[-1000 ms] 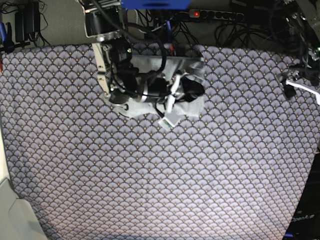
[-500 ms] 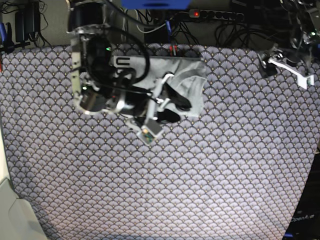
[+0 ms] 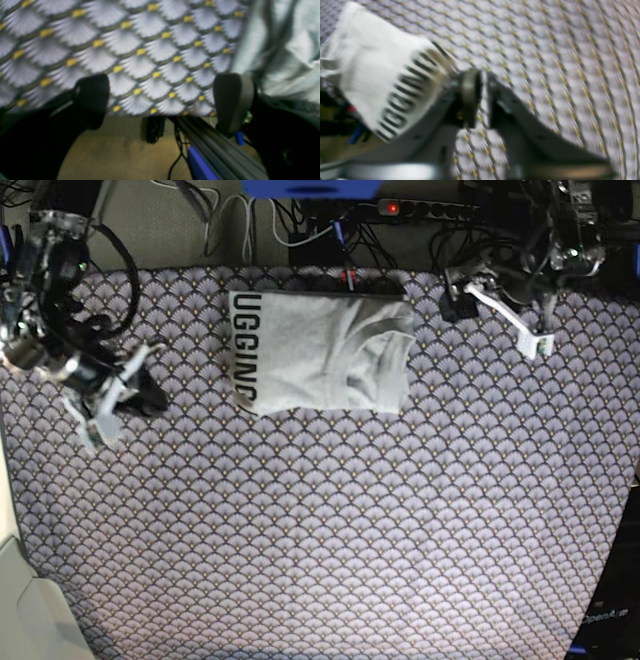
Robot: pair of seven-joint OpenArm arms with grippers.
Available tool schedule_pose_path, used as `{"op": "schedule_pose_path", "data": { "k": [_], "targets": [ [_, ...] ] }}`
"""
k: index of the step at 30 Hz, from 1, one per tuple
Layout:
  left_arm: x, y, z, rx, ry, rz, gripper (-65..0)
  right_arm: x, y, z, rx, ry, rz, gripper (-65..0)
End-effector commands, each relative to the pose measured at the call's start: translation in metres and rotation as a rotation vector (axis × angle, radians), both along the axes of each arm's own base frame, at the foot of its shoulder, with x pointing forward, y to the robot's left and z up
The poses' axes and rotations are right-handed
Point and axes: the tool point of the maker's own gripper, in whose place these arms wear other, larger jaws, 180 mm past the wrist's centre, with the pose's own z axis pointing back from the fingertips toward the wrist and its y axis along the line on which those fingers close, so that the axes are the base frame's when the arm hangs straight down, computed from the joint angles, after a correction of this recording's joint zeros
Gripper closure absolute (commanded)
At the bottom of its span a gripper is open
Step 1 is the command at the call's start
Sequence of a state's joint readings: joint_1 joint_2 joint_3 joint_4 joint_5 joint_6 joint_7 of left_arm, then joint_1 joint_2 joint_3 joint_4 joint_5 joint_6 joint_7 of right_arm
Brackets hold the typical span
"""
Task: Fold the T-shirt properly
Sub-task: 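Raise both grippers off the folded shirt bundle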
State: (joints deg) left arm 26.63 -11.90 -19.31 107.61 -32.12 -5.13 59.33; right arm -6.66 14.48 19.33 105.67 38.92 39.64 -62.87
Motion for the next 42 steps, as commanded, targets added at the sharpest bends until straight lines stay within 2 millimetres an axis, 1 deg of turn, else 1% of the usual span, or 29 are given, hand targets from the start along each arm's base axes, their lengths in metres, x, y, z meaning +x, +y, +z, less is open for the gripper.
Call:
{"op": "schedule_pose_path", "data": {
  "k": [1, 4, 7, 10, 15, 19, 22, 23, 24, 26, 29, 30, 31, 34, 39, 40, 42],
  "targets": [
    [0.005, -0.002, 0.006, -0.001, -0.028, -0.013, -65.0, 0.002, -0.008, 0.011, -0.001, -0.042, -0.013, 0.0],
    [0.012, -0.011, 0.008, -0.015, -0.039, -0.030, -65.0, -0.010, -0.026, 0.005, -0.013, -0.015, -0.067, 0.0],
    [0.015, -0.020, 0.007, -0.046, -0.045, -0.018, -65.0, -0.021, -0.037, -0.002, -0.028, 0.012, -0.089, 0.0],
    [0.019, -0.024, 0.009, -0.057, -0.054, -0.021, -65.0, -0.027, -0.038, -0.005, -0.032, 0.028, -0.092, 0.0],
    [0.013, -0.051, 0.004, -0.087, -0.031, -0.099, -65.0, -0.035, -0.039, -0.011, -0.034, 0.053, -0.092, 0.0],
    [0.012, -0.057, 0.004, -0.095, -0.039, -0.130, -65.0, -0.037, -0.039, -0.013, -0.036, 0.061, -0.092, 0.0],
    [0.009, -0.065, 0.007, -0.097, -0.063, -0.211, -65.0, -0.042, -0.039, -0.016, -0.035, 0.074, -0.091, 0.0],
    [0.009, -0.066, 0.007, -0.097, -0.069, -0.228, -61.9, -0.043, -0.039, -0.017, -0.035, 0.076, -0.091, 0.0],
    [0.008, -0.067, 0.007, -0.098, -0.073, -0.244, -57.3, -0.043, -0.039, -0.017, -0.036, 0.077, -0.091, 0.0],
    [0.007, -0.067, 0.007, -0.096, -0.073, -0.251, -44.0, -0.044, -0.039, -0.018, -0.037, 0.079, -0.091, 0.0],
    [-0.002, -0.067, 0.005, -0.096, -0.057, -0.250, -18.7, -0.044, -0.039, -0.018, -0.038, 0.081, -0.091, 0.0],
    [-0.003, -0.064, 0.007, -0.090, -0.060, -0.242, -12.0, -0.045, -0.039, -0.019, -0.041, 0.089, -0.090, 0.0],
    [-0.004, -0.060, 0.008, -0.083, -0.062, -0.231, -9.4, -0.047, -0.040, -0.021, -0.047, 0.101, -0.088, 0.0],
    [-0.012, -0.054, 0.010, -0.073, -0.056, -0.216, -12.9, -0.048, -0.041, -0.023, -0.057, 0.118, -0.086, 0.0],
    [-0.018, -0.056, 0.006, -0.072, -0.037, -0.226, -12.9, -0.048, -0.041, -0.022, -0.056, 0.116, -0.088, 0.0],
    [-0.021, -0.060, 0.005, -0.083, -0.031, -0.230, -12.9, -0.048, -0.041, -0.022, -0.056, 0.116, -0.088, 0.0],
    [-0.024, -0.074, 0.003, -0.099, -0.022, -0.270, -12.6, -0.048, -0.041, -0.022, -0.054, 0.115, -0.089, 0.0]
  ]
}}
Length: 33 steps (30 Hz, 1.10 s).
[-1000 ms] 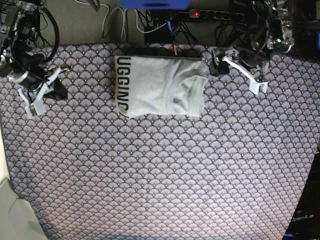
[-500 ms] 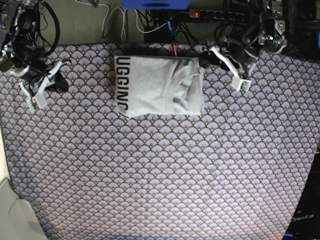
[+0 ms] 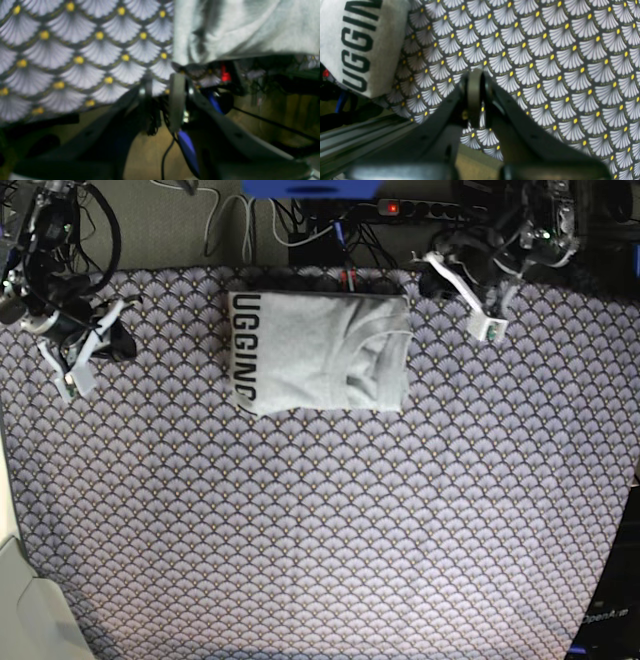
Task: Fold the T-shirt properly
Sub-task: 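Raise both grippers off the folded shirt bundle, then grasp the bundle sides with both grippers and square it up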
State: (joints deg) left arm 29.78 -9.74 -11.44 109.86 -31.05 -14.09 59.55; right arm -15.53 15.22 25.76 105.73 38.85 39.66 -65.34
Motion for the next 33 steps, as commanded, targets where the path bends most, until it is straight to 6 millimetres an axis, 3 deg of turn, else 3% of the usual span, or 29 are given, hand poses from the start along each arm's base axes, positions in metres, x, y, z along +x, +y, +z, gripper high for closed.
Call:
{"op": "schedule_pose_path", "data": {
  "k": [1, 5, 12, 20, 26, 33],
  "targets": [
    [0.000, -0.011, 0.005, -0.027, -0.016, -0.027, -12.2, 0.008, -0.001, 0.012, -0.001, -0.049, 0.010, 0.0],
    [-0.011, -0.036, -0.004, -0.059, 0.024, -0.095, -6.2, 0.009, -0.001, 0.013, -0.001, -0.052, 0.010, 0.0],
    [-0.013, -0.050, -0.027, -0.013, 0.068, -0.109, -6.0, 0.010, -0.002, 0.013, -0.004, -0.054, 0.010, 0.0],
    [0.016, -0.058, -0.022, -0.035, 0.021, -0.074, -5.9, 0.010, -0.002, 0.013, -0.002, -0.057, 0.008, 0.0],
    [0.032, -0.047, -0.036, -0.033, 0.077, 0.050, -5.9, 0.015, -0.002, 0.017, -0.002, -0.072, 0.008, 0.0],
    [0.063, -0.057, -0.022, -0.062, 0.015, 0.074, -5.9, 0.025, -0.004, 0.023, -0.013, -0.096, 0.015, 0.0]
  ]
}}
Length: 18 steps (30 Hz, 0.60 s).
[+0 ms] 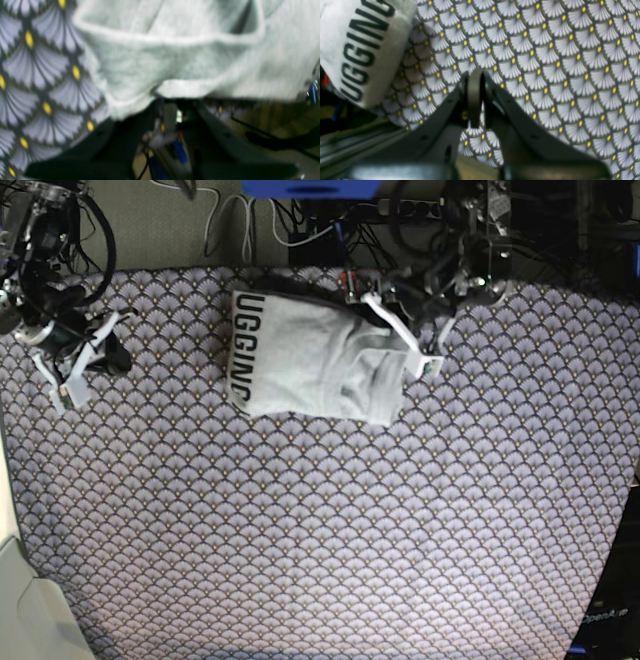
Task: Fold the T-shirt properly
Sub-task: 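Grasp the bundle sides with both grippers and square it up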
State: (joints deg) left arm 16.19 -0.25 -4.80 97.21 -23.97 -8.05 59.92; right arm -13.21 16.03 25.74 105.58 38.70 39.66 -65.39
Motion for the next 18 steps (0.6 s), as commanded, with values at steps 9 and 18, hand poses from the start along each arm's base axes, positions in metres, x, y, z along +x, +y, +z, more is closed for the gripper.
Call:
{"op": "schedule_pose_path", "data": {
  "k": [9, 18],
  "targets": [
    [0.059, -0.017, 0.006, -0.060, -0.019, 0.111, -5.9, 0.047, 0.008, 0.020, -0.079, -0.093, 0.058, 0.0],
    [0.122, -0.035, 0.015, -0.105, -0.086, 0.146, -5.9, 0.084, 0.025, -0.049, -0.061, 0.108, 0.118, 0.0]
  ]
}}
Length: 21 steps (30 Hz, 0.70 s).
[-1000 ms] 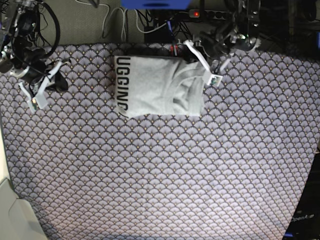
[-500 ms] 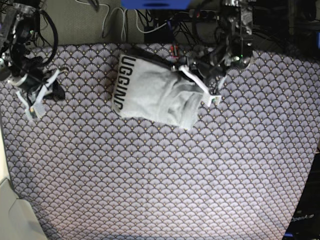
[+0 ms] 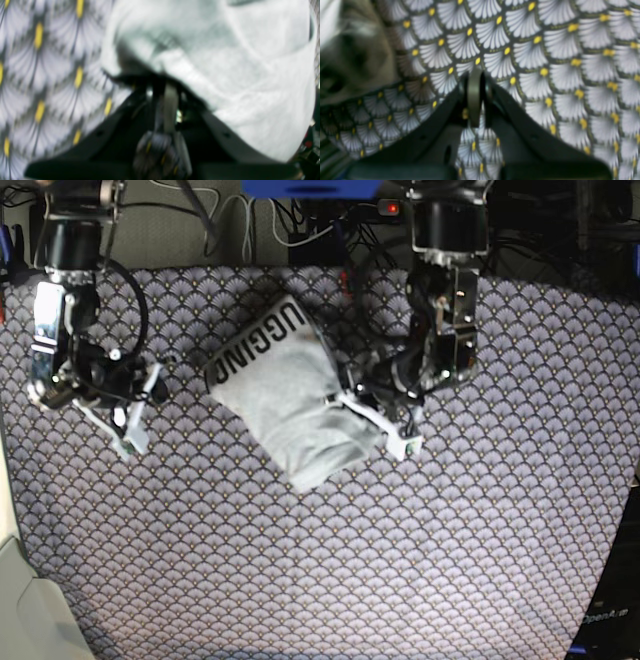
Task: Fold the T-shirt properly
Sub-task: 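Grasp the bundle sides with both grippers and square it up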
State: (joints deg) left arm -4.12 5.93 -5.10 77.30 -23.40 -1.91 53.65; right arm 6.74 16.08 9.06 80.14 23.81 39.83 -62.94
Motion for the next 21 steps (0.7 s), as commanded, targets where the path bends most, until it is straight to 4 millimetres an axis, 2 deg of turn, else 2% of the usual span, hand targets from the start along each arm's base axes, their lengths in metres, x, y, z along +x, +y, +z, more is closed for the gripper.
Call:
{"op": "schedule_pose_path", "data": {
  "k": [1, 5, 7, 11, 16, 21],
  "targets": [
    [0.014, -0.004, 0.010, -0.010, -0.034, 0.001, -5.9, 0.017, 0.002, 0.014, 0.019, -0.059, 0.008, 0.0],
    [0.039, -0.014, 0.017, -0.026, -0.055, 0.002, -5.9, 0.019, 0.016, 0.008, 0.035, -0.046, 0.041, 0.0],
    [0.050, -0.016, 0.020, -0.027, -0.068, 0.004, -5.9, 0.016, 0.032, 0.008, 0.054, -0.049, 0.061, 0.0],
    [0.071, -0.026, 0.027, -0.043, -0.099, 0.015, -5.9, -0.003, 0.054, 0.004, 0.086, -0.050, 0.082, 0.0],
    [0.090, -0.032, 0.025, -0.048, -0.111, 0.032, -6.0, -0.025, 0.077, 0.005, 0.119, -0.057, 0.103, 0.0],
    [0.096, -0.031, 0.017, -0.043, -0.115, 0.056, -6.1, -0.040, 0.081, 0.004, 0.121, -0.051, 0.110, 0.0]
  ]
}}
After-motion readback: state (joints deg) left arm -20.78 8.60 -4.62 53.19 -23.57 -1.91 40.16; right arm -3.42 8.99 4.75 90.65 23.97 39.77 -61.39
